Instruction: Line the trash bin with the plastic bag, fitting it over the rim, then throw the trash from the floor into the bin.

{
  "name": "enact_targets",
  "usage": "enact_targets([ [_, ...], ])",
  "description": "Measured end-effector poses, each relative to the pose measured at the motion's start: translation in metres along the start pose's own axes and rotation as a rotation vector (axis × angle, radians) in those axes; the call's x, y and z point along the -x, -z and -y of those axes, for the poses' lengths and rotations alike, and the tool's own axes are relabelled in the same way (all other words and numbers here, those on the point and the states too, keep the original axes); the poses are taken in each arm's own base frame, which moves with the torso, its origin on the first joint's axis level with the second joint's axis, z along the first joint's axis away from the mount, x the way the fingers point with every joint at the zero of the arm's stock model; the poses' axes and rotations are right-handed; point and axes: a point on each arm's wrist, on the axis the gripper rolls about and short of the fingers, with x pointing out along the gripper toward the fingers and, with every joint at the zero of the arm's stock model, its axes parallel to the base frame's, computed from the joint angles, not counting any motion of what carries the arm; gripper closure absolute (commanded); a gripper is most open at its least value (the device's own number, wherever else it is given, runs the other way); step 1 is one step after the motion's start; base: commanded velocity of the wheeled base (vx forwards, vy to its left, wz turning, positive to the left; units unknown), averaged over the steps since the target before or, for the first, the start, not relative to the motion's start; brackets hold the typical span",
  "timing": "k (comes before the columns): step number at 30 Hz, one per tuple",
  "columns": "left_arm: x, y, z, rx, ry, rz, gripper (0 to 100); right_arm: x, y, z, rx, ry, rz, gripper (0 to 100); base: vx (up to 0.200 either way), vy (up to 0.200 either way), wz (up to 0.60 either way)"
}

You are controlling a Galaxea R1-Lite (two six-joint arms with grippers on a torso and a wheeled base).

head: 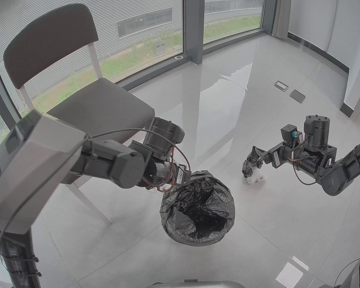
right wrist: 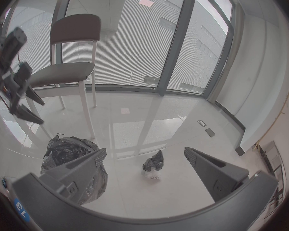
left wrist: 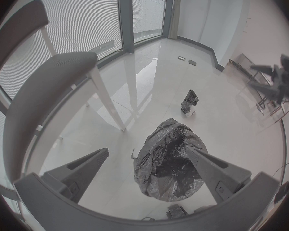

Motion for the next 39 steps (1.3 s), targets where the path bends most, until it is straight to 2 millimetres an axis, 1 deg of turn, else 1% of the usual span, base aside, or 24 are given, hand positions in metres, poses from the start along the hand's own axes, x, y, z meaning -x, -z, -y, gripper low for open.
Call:
enact_targets([
  [5, -0.033, 0.002, 0.002, -0.001, -0.013, -0.011, 0, 0.014, -0.006, 0.005, 0.006, 0.007, 0.026, 0, 0.000, 0.000, 0.00],
  [10, -0.055, -0.001, -0.005, 0.013, -0.033, 0.001, 0, 0.020, -0.009, 0.006, 0.013, 0.006, 0.038, 0, 0.000, 0.000, 0.00],
  [16, -0.077, 0.006, -0.010, -0.013, -0.045, -0.021, 0, 0.026, -0.010, 0.007, 0.015, 0.007, 0.046, 0, 0.000, 0.000, 0.00],
  [24, -0.091, 0.017, -0.002, -0.027, -0.036, -0.039, 0, 0.030, -0.011, 0.009, 0.014, 0.013, 0.050, 0, 0.000, 0.000, 0.00],
  [38, -0.109, 0.030, 0.002, -0.040, -0.038, -0.067, 0, 0.031, -0.009, 0.013, 0.012, 0.024, 0.046, 0, 0.000, 0.000, 0.00],
  [39, -0.110, 0.030, 0.002, -0.039, -0.038, -0.067, 100, 0.031, -0.009, 0.013, 0.012, 0.024, 0.046, 0, 0.000, 0.000, 0.00],
])
